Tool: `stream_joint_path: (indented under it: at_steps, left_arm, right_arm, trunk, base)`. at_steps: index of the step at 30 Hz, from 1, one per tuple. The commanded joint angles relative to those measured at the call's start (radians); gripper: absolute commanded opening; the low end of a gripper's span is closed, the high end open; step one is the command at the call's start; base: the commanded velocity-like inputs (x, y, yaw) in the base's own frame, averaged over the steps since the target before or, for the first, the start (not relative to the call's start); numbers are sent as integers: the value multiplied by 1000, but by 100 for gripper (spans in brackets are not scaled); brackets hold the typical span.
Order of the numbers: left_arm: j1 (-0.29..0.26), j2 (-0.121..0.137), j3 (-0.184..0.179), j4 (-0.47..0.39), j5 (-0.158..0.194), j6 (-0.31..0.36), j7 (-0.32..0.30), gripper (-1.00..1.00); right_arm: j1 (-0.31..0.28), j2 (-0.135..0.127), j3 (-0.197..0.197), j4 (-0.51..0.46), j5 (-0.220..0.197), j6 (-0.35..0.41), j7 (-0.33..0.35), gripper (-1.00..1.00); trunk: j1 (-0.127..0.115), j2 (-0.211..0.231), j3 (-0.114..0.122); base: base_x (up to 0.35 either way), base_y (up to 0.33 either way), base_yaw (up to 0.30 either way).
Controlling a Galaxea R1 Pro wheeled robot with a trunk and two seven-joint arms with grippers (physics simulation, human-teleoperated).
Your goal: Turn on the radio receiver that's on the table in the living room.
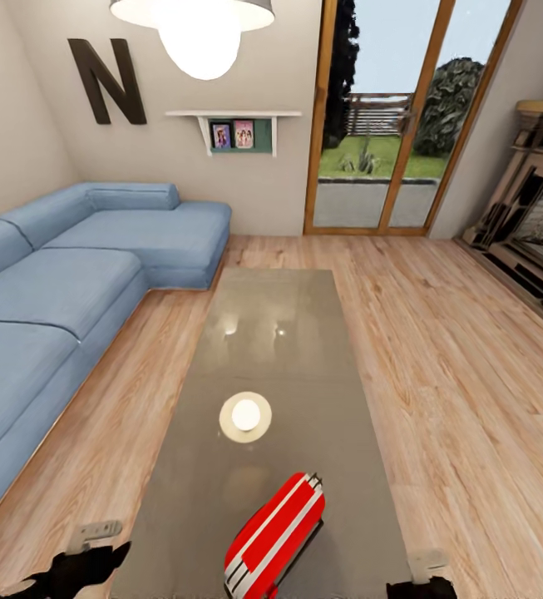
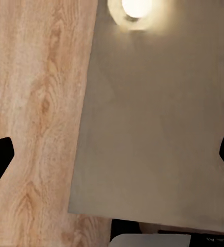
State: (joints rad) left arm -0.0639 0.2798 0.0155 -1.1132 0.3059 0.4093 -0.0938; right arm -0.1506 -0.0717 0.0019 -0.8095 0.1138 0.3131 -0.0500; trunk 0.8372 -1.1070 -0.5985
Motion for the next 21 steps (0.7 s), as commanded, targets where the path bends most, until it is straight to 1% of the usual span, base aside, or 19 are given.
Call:
stream_joint_path:
  at_steps: [1, 2, 4, 6, 7, 9, 11, 16, 21]
  left_arm:
    - [0, 2, 0, -10, -1, 3, -15, 100]
    - [-1, 4, 0, -34, -5, 5, -51, 100]
    - [-1, 3, -1, -66, -16, 5, -92, 100]
    - [-2, 2, -2, -86, -27, 8, -108, 100]
    - [-2, 1, -5, -112, -53, 17, -127, 100]
    - [-2, -3, -6, -119, -71, 12, -130, 100]
    - [-2, -19, -6, -124, -93, 0, -130, 100]
    - [-2, -27, -4, -123, -101, -4, -129, 100]
    - [-2, -29, 2, -120, -96, -11, -135, 100]
  right_arm:
    - [0, -4, 0, -8, 0, 8, 1, 100]
    - [0, -13, 0, -19, -1, 20, 3, 100]
    - [0, -21, 0, -28, -1, 29, 5, 100]
    - [0, -24, 0, -31, -2, 33, 6, 100]
    - [0, -28, -2, -35, -1, 36, 7, 100]
    - [0, -29, -4, -36, -2, 33, 6, 100]
    - [0, -28, -7, -37, -3, 30, 6, 100]
    - [0, -28, -8, -37, -5, 29, 6, 100]
    - [0, -29, -9, -37, -5, 29, -6, 100]
  trunk:
    - [0, 0, -2]
    - [0, 0, -3]
    - [0, 0, -7]
    - [0, 0, -10]
    - [0, 0, -11]
    - [0, 0, -12]
    - [0, 0, -12]
    - [0, 0, -13]
    - [0, 0, -14]
  base:
    - [0, 0, 0]
    - [0, 0, 0]
    - [0, 0, 0]
    - [0, 0, 0]
    - [0, 0, 0]
    - [0, 0, 0]
    - [0, 0, 0]
    - [0, 0, 0]
    - [0, 0, 0]
